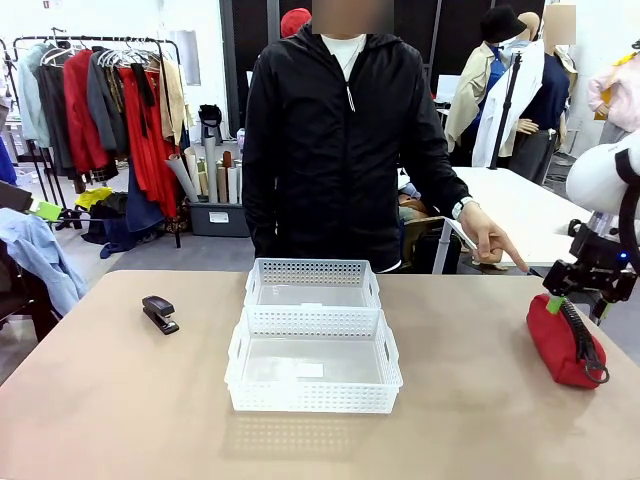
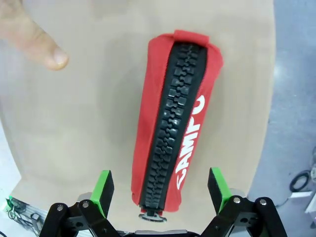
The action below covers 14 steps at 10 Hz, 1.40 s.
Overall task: Distribute items into two baskets.
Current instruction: Pick up the Pencil pouch that the person points to.
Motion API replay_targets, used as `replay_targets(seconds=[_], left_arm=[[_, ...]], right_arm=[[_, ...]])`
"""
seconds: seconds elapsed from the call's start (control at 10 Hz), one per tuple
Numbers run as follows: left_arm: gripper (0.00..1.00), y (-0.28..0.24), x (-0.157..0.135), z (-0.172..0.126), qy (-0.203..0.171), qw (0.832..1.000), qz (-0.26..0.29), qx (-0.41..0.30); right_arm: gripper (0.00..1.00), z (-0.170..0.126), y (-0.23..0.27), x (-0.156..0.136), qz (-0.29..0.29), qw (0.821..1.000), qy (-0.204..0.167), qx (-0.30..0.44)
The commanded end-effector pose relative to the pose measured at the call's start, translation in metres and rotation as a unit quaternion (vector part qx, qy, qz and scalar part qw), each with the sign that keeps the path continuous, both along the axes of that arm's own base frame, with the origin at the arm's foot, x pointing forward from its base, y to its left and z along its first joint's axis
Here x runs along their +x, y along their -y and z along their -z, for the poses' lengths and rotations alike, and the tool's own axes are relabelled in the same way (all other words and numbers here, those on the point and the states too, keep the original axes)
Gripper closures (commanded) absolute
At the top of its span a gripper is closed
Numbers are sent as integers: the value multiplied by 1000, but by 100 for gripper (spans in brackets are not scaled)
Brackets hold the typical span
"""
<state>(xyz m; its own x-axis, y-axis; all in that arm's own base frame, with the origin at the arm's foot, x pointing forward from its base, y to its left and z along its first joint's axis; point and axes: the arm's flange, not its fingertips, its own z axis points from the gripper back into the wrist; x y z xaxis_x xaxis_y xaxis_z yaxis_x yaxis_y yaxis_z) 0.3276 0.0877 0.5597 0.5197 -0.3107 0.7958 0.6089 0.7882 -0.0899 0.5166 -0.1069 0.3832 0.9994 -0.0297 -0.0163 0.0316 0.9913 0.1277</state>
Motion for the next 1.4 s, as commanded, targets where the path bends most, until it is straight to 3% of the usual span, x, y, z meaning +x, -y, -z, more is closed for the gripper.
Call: replay_targets(seconds=[0.0,0.4,0.9,1.0,1.1,1.3], left_arm=[[0,0,1,0,3,1000,5,-2],[0,0,1,0,3,1000,5,-2],[0,0,1,0,3,1000,5,-2],[0,0,1,0,3,1000,5,-2],[0,0,1,0,3,1000,5,-2],[0,0,1,0,3,1000,5,-2]], right_arm=[[0,14,-2,1,-16,1000,0,10],[0,36,-4,1,-12,1000,4,-13],[0,44,-3,-2,-15,1000,8,-14],[8,44,-3,-3,-20,1000,10,-15],[24,44,-3,-3,-24,1000,10,-15],[64,45,-3,-3,-31,999,5,-18]])
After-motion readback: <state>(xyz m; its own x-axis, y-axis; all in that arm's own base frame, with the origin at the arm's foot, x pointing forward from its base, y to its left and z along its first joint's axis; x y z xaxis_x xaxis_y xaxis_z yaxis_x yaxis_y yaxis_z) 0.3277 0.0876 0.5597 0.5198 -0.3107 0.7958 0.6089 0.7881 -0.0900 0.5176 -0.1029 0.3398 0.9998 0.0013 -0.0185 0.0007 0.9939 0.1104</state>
